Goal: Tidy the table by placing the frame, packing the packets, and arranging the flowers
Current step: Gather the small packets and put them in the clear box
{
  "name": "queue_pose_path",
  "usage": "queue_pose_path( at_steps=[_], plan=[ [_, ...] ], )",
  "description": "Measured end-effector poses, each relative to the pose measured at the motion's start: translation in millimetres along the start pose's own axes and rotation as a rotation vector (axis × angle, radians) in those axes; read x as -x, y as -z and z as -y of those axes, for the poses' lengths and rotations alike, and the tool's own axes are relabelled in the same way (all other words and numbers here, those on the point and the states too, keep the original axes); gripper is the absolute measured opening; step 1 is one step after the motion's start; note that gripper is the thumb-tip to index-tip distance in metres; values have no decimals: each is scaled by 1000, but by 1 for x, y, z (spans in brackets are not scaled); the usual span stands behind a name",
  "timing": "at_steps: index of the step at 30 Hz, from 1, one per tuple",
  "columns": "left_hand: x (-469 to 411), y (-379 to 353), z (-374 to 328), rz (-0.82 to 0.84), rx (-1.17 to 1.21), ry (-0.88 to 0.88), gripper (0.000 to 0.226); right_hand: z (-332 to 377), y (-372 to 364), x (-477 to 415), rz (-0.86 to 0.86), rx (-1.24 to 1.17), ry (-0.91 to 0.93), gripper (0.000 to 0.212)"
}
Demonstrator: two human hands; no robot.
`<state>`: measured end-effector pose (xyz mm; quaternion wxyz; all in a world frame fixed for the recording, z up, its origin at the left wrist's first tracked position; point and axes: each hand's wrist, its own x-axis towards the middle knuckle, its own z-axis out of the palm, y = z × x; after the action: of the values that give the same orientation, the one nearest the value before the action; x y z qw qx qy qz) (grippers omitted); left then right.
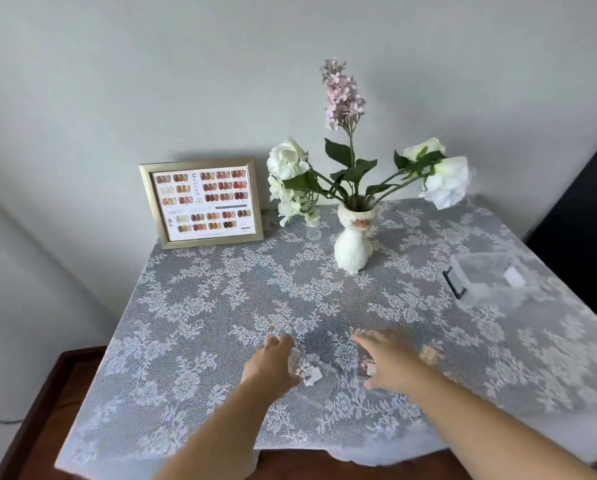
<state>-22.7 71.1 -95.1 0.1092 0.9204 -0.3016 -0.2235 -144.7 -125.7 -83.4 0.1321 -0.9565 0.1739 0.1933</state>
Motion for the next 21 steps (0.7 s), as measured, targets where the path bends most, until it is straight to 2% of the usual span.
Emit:
queue_pose_path(
  at_steps=[2,4,5,7,8,10,11,13,16,19,21],
  plan=[
    [-4,-2,1,10,49,9,65,-2,-5,-8,27,48,-38,101],
    [-8,-2,1,7,126,30,43,-2,-6,-13,45,66,-73,112],
    [-11,-2,2,12,166,48,31,-3,-4,-17,46,81,-86,115],
    [-16,1,4,48,222,72,20,-2,1,-23,46,94,-110,115],
    [-19,4,6,73,234,63,18,-2,3,-25,42,72,-123,108],
    [-25,11,8,128,223,13,17,-3,8,-29,19,-8,-115,71],
    [-27,18,8,164,205,-22,18,-4,12,-30,42,-57,-108,53],
    [-33,34,7,226,205,-86,19,-8,24,-34,156,-185,-139,33],
    [-44,58,-1,240,264,-133,19,-20,50,-38,267,-284,-154,16],
    [-60,78,-20,200,274,-181,19,-35,82,-36,249,-363,-185,8],
    [-71,87,-39,170,292,-197,17,-49,102,-34,175,-450,-230,6]
  ],
)
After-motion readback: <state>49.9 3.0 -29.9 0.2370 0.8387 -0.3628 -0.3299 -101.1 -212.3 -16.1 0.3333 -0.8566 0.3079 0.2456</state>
